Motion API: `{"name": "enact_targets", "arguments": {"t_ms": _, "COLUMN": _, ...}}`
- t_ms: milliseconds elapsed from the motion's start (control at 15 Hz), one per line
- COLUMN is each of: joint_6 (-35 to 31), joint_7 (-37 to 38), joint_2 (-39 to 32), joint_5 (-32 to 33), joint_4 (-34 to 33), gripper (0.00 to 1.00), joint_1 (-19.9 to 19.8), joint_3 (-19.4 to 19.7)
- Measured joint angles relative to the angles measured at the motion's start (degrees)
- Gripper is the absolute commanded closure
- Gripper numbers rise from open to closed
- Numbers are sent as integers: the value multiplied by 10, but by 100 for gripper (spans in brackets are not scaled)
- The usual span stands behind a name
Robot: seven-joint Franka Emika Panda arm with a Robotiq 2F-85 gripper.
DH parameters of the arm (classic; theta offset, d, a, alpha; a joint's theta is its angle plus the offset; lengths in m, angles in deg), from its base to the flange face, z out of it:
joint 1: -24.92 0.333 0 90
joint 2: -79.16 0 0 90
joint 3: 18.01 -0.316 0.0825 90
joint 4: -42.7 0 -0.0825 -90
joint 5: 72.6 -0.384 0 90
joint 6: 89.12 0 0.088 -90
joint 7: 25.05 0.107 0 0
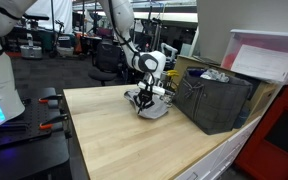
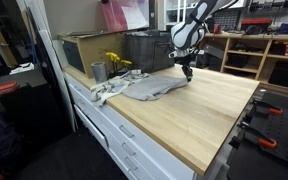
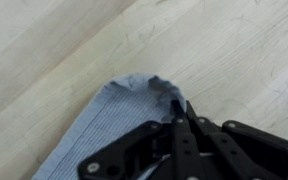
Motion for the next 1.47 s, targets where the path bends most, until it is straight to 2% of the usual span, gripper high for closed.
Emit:
{"name": "enact_targets", "arguments": {"t_ms": 333, "joint_6": 8, "joint_7": -6, "joint_2": 36, "joint_5": 71, "joint_4": 66, "gripper": 99, "joint_1": 1, "joint_3": 39}}
{"name": "enact_targets", "arguments": {"t_ms": 400, "joint_6": 9, "joint_7": -6, "joint_2": 43, "joint_5": 90, "joint_4": 79, "gripper": 80, "joint_1": 2, "joint_3": 49}}
{"name": "enact_targets", "arguments": {"t_ms": 467, "joint_6": 9, "joint_7": -6, "joint_2": 49, "joint_5": 108, "joint_4": 89, "gripper": 71, "joint_1": 3, "joint_3": 58}}
{"name": "enact_targets", "arguments": {"t_ms": 667, "joint_6": 9, "joint_7": -5, "joint_2": 73, "joint_5": 141, "joint_4": 109, "gripper": 49, "joint_1": 3, "joint_3": 73}}
{"name": "enact_targets", "arguments": {"t_ms": 867, "joint_6": 10, "joint_7": -4, "joint_2": 111, "joint_5": 144, "joint_4": 114, "gripper": 27, "joint_1": 10, "joint_3": 71}}
{"name": "enact_targets", "arguments": {"t_ms": 1000, "joint_6": 11, "joint_7": -2, "joint_2": 144, "joint_5": 128, "joint_4": 115, "gripper": 12, "joint_1": 15, "joint_3": 59}}
{"name": "enact_targets", "arguments": {"t_ms": 1133, "joint_6": 18, "joint_7": -2, "joint_2": 172, "joint_5": 82, "joint_4": 115, "gripper": 0, "joint_1": 18, "joint_3": 36}}
{"name": "enact_targets", "arguments": {"t_ms": 1467, "joint_6": 28, "joint_7": -2, "joint_2": 191, "joint_5": -20, "joint_4": 120, "gripper": 0, "joint_1": 46, "joint_3": -24}}
